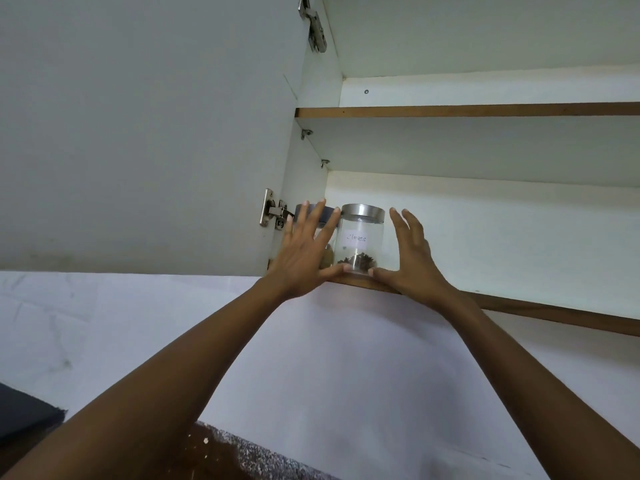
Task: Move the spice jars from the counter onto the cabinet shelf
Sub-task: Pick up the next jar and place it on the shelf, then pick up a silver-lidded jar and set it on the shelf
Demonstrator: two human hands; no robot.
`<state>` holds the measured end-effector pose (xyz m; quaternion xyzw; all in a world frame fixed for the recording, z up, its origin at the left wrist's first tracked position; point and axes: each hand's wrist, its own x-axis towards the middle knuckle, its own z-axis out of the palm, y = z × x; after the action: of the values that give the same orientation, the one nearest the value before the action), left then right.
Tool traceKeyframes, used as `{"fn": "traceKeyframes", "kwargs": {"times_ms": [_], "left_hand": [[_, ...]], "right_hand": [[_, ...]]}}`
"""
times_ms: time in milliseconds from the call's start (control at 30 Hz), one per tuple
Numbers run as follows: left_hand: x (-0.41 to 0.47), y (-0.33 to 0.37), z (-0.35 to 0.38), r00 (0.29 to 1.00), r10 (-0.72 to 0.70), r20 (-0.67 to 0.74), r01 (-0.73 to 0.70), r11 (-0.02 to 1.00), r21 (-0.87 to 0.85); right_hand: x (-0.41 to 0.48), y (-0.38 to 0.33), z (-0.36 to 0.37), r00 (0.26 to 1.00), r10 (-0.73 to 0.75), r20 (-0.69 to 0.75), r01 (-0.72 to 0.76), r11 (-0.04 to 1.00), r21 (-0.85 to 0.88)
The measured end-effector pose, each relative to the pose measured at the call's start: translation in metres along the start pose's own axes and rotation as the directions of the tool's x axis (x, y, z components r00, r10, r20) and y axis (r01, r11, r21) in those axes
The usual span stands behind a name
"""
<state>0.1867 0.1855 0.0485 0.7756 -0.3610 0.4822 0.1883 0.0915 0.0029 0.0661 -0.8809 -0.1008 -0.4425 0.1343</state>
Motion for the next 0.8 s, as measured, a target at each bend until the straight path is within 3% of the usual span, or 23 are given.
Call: {"fn": "traceKeyframes", "kwargs": {"times_ms": [100,167,367,600,800], "left_hand": [[-0.025,0.022,-0.007,0.979,0.052,-0.195,-0.062,0.997,-0.044],[-0.049,0.044,-0.018,0.974,0.071,-0.214,-0.101,0.986,-0.131],[-0.155,0.097,-0.046,0.996,0.032,-0.079,-0.068,0.857,-0.511],[-0.268,0.147,-0.081,0.994,0.103,0.022,-0.062,0.743,-0.666],[-0.355,0.19,-0.088,0.962,0.24,0.13,-0.064,0.659,-0.749]], "right_hand": [[-0.037,-0.013,-0.007,0.996,-0.063,-0.064,0.059,0.997,-0.056],[-0.071,-0.025,-0.014,0.995,-0.063,-0.075,0.062,0.998,-0.016],[-0.2,-0.077,-0.038,0.99,0.14,-0.012,-0.135,0.969,0.205],[-0.322,-0.126,-0.039,0.956,0.286,0.064,-0.293,0.92,0.259],[-0.414,-0.153,-0.049,0.904,0.36,0.232,-0.408,0.889,0.211]]}}
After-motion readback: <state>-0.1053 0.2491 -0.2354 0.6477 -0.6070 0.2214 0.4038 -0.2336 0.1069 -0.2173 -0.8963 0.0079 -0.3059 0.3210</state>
